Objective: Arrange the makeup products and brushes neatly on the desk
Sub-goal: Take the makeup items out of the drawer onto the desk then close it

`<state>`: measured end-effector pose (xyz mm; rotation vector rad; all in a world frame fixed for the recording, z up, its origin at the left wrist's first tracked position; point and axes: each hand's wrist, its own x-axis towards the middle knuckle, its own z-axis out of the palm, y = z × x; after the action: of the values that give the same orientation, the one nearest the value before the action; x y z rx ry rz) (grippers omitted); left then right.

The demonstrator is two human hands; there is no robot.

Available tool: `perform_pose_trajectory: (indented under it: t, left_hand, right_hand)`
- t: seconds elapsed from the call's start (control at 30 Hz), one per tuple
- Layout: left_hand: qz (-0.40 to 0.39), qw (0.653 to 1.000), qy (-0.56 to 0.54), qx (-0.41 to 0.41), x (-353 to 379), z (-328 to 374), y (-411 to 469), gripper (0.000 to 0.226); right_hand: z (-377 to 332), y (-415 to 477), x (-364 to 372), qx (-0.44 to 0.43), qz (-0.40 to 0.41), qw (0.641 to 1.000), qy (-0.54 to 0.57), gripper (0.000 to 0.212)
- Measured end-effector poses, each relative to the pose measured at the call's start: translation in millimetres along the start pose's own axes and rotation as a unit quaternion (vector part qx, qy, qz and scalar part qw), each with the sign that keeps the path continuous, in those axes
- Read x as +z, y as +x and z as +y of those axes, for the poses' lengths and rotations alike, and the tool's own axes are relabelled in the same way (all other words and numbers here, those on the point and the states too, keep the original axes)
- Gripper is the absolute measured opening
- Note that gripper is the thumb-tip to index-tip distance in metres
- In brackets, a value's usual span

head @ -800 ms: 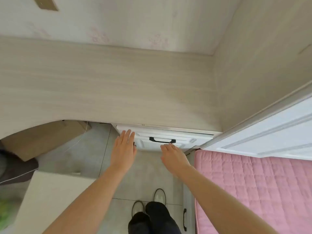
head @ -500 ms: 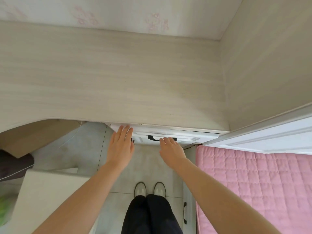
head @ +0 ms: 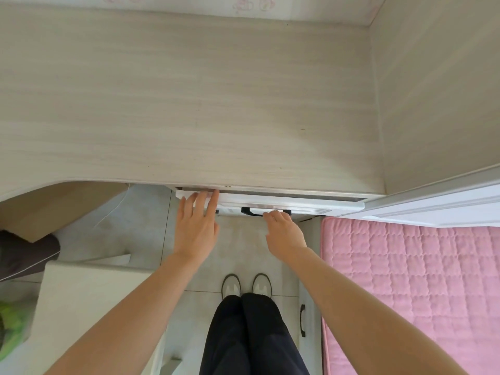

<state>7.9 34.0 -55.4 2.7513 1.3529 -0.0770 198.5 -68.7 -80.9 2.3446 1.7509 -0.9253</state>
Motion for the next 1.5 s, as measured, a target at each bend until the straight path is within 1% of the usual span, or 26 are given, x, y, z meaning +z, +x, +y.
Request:
perform_pose_trajectory:
  t: [0.2, 0.33, 0.4, 0.47, 0.57, 0.63, 0.7, 0.8, 0.87, 0.97, 1.1, 1.23, 1.3, 1.4, 1.5]
  left_hand:
    - [0.01, 1.0, 0.001, -0.021, -2, 6, -6, 0.059]
    - [-0.005, 1.0, -0.004, -0.003, -4, 7, -11, 0.05]
    - [-0.016, 1.0, -0.007, 0.016, -7, 7, -10, 0.041]
    - [-0.033, 0.999, -0.017, 0.023, -9, 8, -10, 0.033]
    - [-0.068, 0.997, -0.038, 0.016, -8, 9, -14, 0.028]
    - [-0.083, 0.996, -0.036, 0.016, -6, 8, -18, 0.027]
    - [-0.086, 0.996, -0.032, 0.019, -6, 6, -22, 0.029]
    - [-0.09, 0.995, -0.026, 0.029, -8, 7, -30, 0.028]
    - [-0.092, 0.995, -0.022, 0.041, -10, 7, -34, 0.029]
    - [-0.095, 0.993, -0.028, 0.065, -13, 9, -40, 0.03]
    - [-0.098, 0.99, -0.039, 0.099, -17, 5, -55, 0.038]
    - [-0.1, 0.987, -0.028, 0.126, -16, 3, -75, 0.04]
    - [-0.121, 0.984, -0.017, 0.126, -15, 6, -86, 0.057]
    - [-0.144, 0.981, -0.001, 0.127, -17, 11, -104, 0.086]
    - [-0.136, 0.98, 0.023, 0.145, -21, 14, -124, 0.101]
  right_hand:
    - [4, -21, 9, -0.023, -0.01, 1.0, 0.012, 0.065]
    - [8, -33, 6, -0.034, -0.016, 0.998, 0.04, 0.059]
    - [9, -44, 0, -0.034, 0.02, 0.998, 0.056, 0.057]
    - [9, -55, -10, -0.047, 0.084, 0.994, 0.049, 0.056]
    - [8, -67, -27, -0.084, 0.193, 0.977, 0.019, 0.052]
    - [12, -68, -34, -0.082, 0.234, 0.969, -0.017, 0.052]
    - [17, -65, -38, -0.066, 0.216, 0.972, -0.058, 0.055]
    - [31, -63, -34, -0.025, 0.125, 0.986, -0.107, 0.06]
    - [41, -66, -27, -0.001, 0.083, 0.989, -0.124, 0.063]
    - [48, -81, -18, 0.003, 0.054, 0.989, -0.134, 0.066]
    - [47, -98, -8, -0.007, 0.068, 0.992, -0.106, 0.075]
    - [43, -115, 0, -0.031, 0.105, 0.991, -0.08, 0.07]
    - [42, -125, 4, -0.037, 0.125, 0.988, -0.081, 0.068]
    - [38, -141, 11, -0.053, 0.106, 0.989, -0.089, 0.07]
    - [36, -158, 19, -0.069, 0.094, 0.988, -0.1, 0.075]
